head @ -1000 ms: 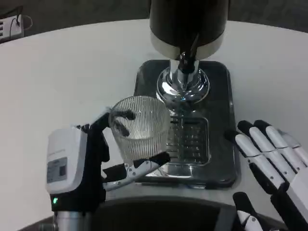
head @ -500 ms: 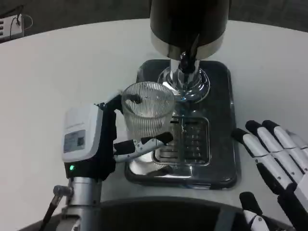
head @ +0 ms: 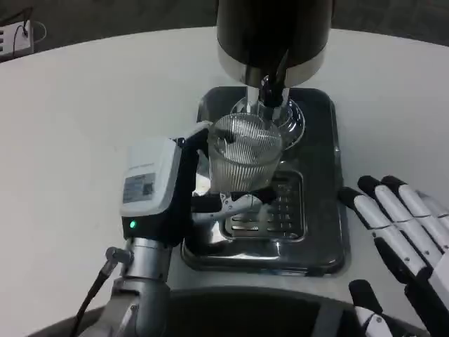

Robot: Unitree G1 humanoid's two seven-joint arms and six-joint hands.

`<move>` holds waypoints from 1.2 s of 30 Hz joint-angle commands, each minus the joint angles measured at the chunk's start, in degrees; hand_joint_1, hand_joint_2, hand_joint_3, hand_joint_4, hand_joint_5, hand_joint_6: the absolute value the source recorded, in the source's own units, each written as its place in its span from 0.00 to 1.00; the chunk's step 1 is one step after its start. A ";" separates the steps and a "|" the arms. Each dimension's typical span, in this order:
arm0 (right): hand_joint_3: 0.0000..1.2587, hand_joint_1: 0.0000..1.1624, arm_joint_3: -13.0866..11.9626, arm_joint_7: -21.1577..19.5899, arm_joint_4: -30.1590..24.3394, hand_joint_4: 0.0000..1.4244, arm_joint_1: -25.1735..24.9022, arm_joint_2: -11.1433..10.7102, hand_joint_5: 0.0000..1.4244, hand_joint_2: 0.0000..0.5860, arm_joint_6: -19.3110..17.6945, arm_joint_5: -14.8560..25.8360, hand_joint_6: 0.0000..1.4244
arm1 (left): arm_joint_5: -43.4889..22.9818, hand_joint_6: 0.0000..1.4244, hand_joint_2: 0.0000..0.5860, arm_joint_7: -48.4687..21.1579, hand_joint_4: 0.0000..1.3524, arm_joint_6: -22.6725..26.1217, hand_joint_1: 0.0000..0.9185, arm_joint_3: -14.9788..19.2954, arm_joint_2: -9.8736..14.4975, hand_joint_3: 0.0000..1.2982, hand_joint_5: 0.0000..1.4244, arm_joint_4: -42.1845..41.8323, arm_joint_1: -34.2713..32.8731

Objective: Grasp the cup under the faucet to collect the drink, then remove the cup.

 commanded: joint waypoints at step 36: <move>0.05 0.13 0.48 1.72 0.30 0.01 -0.51 0.65 0.03 0.97 0.29 1.52 0.07 | -4.70 0.43 0.06 -3.12 0.21 -1.08 0.11 -3.67 0.78 0.23 0.44 0.10 0.14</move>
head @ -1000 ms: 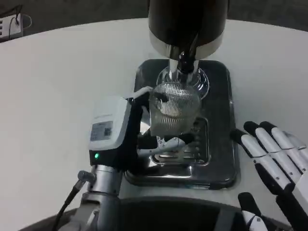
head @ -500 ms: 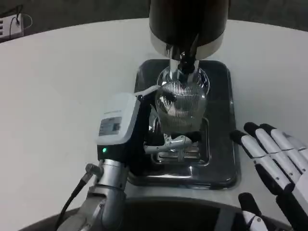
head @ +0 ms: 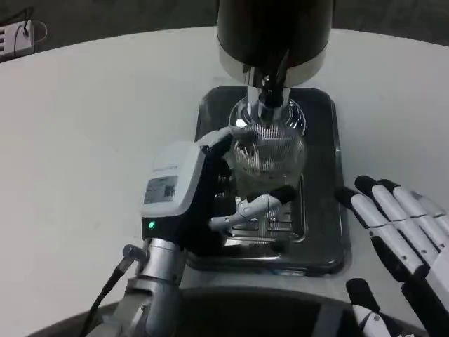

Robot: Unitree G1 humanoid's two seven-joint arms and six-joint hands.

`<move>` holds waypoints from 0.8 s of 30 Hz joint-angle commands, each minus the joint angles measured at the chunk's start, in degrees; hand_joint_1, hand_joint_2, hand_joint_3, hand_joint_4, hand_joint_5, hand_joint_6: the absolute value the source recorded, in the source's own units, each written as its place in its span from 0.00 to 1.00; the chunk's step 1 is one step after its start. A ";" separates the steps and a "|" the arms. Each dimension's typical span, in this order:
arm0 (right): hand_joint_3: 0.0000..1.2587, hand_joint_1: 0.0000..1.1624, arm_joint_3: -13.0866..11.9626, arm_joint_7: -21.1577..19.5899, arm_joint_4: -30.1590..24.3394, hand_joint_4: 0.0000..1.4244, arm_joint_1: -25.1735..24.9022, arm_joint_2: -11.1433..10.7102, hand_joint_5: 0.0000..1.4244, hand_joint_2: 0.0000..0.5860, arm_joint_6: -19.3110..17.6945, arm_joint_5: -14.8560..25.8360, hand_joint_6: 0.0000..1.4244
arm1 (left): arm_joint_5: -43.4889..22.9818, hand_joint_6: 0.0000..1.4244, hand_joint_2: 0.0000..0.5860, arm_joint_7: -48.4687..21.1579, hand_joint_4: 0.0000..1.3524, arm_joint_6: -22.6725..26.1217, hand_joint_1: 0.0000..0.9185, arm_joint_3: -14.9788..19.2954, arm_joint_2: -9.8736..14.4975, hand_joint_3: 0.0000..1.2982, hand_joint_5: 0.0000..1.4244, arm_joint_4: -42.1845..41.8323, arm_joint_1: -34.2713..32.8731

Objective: Grasp the cup under the faucet to collect the drink, then remove the cup.

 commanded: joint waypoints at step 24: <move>0.05 0.13 0.60 1.22 0.20 0.01 0.72 0.91 0.03 0.94 -0.12 1.09 0.07 | -12.33 0.05 0.22 -12.03 0.00 3.92 0.00 11.89 -1.26 0.02 0.10 -44.34 23.29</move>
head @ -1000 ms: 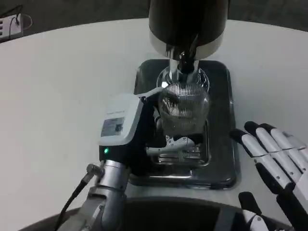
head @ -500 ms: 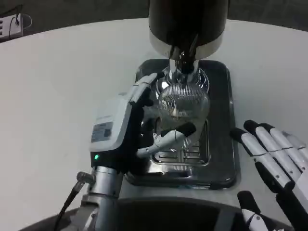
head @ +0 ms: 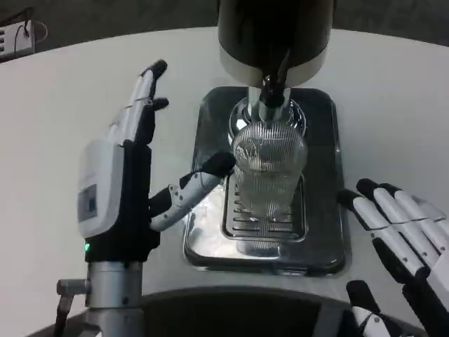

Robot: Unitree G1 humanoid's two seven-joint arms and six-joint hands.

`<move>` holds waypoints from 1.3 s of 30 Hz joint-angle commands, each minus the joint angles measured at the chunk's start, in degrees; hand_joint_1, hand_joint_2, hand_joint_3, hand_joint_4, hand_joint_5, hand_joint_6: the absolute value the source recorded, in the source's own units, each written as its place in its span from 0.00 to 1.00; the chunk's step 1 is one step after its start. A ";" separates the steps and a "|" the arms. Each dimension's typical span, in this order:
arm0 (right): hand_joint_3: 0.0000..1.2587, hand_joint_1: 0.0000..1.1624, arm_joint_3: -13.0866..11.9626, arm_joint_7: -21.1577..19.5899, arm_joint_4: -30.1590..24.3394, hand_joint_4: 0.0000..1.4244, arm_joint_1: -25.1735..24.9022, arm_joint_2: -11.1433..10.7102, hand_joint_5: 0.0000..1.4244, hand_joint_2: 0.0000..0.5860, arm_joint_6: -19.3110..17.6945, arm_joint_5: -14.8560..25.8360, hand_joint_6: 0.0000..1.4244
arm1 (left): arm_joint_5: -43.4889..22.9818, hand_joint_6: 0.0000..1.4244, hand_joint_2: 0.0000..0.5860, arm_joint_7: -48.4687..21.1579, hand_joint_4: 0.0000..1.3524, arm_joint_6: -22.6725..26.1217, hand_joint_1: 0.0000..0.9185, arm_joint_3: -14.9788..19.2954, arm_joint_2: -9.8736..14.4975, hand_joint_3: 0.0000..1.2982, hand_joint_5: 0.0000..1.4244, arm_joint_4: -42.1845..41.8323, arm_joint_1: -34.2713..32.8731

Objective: Grasp the cup under the faucet to collect the drink, then remove the cup.

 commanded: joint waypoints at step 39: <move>0.05 0.14 0.23 1.23 -0.66 0.01 1.19 0.19 0.03 0.94 -0.33 1.64 0.07 | -5.51 0.00 0.30 -34.81 0.00 20.09 0.00 -5.89 -7.89 0.00 0.00 -28.34 -4.23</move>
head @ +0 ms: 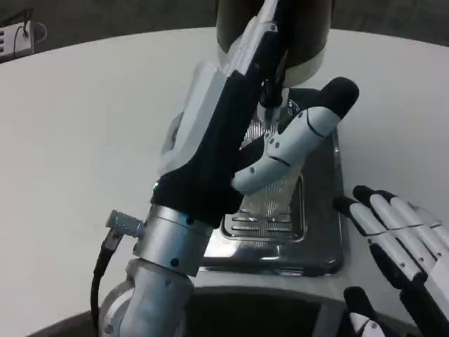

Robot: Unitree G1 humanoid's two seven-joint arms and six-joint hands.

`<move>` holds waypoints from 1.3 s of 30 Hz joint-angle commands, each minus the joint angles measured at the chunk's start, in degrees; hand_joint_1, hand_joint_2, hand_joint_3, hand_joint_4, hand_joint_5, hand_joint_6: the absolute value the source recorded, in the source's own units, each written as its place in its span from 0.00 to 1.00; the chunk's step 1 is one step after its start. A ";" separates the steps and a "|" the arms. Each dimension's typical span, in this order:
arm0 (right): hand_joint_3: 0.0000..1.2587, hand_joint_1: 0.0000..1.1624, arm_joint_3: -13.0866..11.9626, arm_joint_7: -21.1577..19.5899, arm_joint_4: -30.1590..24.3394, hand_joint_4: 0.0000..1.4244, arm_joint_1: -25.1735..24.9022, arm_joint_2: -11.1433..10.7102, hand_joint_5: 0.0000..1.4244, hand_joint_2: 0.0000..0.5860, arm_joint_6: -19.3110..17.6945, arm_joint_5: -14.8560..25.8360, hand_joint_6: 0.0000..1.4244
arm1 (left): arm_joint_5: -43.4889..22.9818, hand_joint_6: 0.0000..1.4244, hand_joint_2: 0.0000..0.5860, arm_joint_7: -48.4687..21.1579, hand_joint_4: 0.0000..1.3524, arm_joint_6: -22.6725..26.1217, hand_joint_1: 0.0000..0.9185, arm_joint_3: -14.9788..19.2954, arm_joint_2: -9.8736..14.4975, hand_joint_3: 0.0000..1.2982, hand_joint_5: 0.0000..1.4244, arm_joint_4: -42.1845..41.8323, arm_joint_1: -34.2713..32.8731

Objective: Grasp the cup under the faucet to collect the drink, then remove the cup.

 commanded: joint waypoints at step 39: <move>0.05 0.12 1.39 1.08 1.32 0.01 -1.87 0.67 0.03 0.95 1.83 1.73 0.08 | 11.40 0.00 0.25 -20.65 0.00 11.84 0.00 -6.67 5.03 0.00 0.00 -2.09 -10.16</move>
